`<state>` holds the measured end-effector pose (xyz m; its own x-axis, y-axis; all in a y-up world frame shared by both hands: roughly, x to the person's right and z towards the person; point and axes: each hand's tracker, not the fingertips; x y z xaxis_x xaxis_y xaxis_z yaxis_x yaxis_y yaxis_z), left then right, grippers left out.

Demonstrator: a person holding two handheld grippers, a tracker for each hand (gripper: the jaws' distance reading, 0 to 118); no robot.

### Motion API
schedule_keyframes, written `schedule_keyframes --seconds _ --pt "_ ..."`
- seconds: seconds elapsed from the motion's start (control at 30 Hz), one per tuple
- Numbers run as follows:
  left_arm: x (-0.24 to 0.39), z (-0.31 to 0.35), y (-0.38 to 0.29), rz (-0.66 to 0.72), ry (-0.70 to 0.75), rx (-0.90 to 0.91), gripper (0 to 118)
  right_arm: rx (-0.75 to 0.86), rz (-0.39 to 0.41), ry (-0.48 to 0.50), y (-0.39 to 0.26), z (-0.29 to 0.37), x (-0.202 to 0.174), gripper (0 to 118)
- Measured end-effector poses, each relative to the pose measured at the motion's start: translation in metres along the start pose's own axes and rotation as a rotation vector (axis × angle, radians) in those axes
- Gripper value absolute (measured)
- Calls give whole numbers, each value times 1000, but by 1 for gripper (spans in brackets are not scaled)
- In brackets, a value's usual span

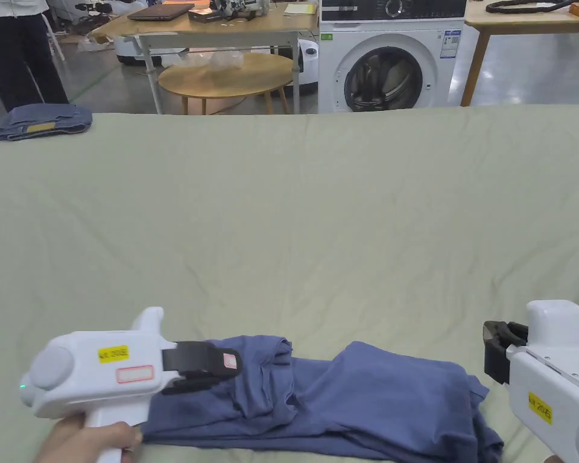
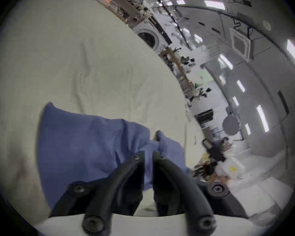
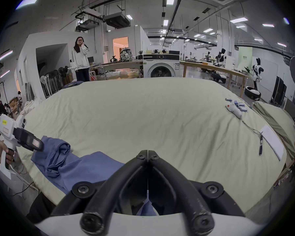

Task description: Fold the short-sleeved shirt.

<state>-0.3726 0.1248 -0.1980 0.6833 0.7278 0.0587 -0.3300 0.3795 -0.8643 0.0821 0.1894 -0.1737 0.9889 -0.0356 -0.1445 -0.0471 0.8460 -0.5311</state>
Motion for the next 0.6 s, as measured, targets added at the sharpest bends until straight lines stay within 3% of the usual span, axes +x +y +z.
schedule_keyframes --seconds 0.03,0.07,0.1,0.23,0.5,0.53,0.57,0.6 --pt "-1 -13 -1 -32 43 -35 5 -4 2 0 0 0 0 0" --pt "-2 -31 -4 29 67 -66 5 -6 1 -1 -1 0 1 0" --pt "-8 -45 -6 125 34 -72 5 -3 -1 -4 -1 1 2 0" --pt "-11 -74 -9 165 -58 -92 5 8 6 -22 0 9 7 0" --pt "31 -68 -12 -18 -66 -64 4 27 8 -23 8 11 6 0" --pt "33 -57 -9 -20 -87 -32 10 32 12 -21 8 12 5 0" --pt "36 -42 -5 -14 -108 -25 45 37 13 -16 10 12 3 0" --pt "38 -25 -1 -27 -132 -14 88 38 12 -10 11 12 2 0"
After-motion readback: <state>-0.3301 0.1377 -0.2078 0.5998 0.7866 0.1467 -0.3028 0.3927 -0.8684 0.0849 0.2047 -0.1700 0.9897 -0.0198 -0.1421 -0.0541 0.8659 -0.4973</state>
